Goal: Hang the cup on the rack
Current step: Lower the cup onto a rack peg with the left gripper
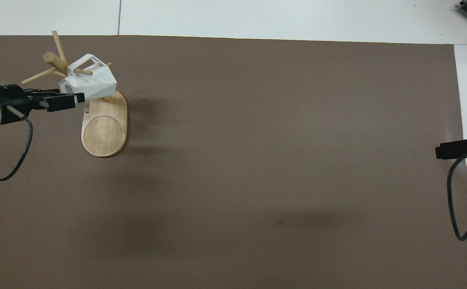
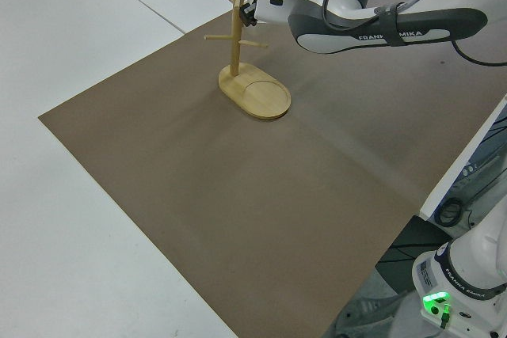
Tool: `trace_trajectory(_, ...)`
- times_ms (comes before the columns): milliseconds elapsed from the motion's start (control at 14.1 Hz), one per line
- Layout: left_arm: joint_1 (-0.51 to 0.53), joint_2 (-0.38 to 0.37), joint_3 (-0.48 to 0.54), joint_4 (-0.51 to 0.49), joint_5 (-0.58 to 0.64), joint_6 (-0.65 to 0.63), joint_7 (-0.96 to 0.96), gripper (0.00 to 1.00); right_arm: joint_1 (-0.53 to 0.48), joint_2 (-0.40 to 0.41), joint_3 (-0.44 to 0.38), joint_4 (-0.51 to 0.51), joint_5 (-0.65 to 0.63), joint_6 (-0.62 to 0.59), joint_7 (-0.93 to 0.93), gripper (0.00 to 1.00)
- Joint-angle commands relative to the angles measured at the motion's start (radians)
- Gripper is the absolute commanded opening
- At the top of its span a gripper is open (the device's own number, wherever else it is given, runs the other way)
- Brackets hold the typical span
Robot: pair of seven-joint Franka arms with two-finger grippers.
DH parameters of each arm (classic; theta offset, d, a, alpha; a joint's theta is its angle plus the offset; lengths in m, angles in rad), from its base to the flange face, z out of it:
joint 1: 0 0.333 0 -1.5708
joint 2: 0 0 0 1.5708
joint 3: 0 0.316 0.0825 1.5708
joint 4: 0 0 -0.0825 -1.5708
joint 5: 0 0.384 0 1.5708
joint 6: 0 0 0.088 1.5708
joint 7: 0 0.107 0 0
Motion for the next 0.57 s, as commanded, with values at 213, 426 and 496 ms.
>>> trace_trajectory(213, 0.014, -0.061, -0.006, 0.025, 0.173, -0.127, 0.023, 1.00, -0.013, -0.014, 0.004, -0.017, 0.022, 0.005, 0.010, 1.00)
trace_trajectory(426, -0.004, -0.109, -0.018, 0.045, 0.278, -0.210, 0.180, 1.00, -0.009, -0.014, 0.004, -0.015, 0.022, 0.005, 0.006, 1.00)
trace_trajectory(496, -0.018, -0.113, -0.018, 0.054, 0.284, -0.236, 0.241, 1.00, -0.013, -0.014, 0.003, -0.017, 0.022, 0.005, 0.003, 1.00)
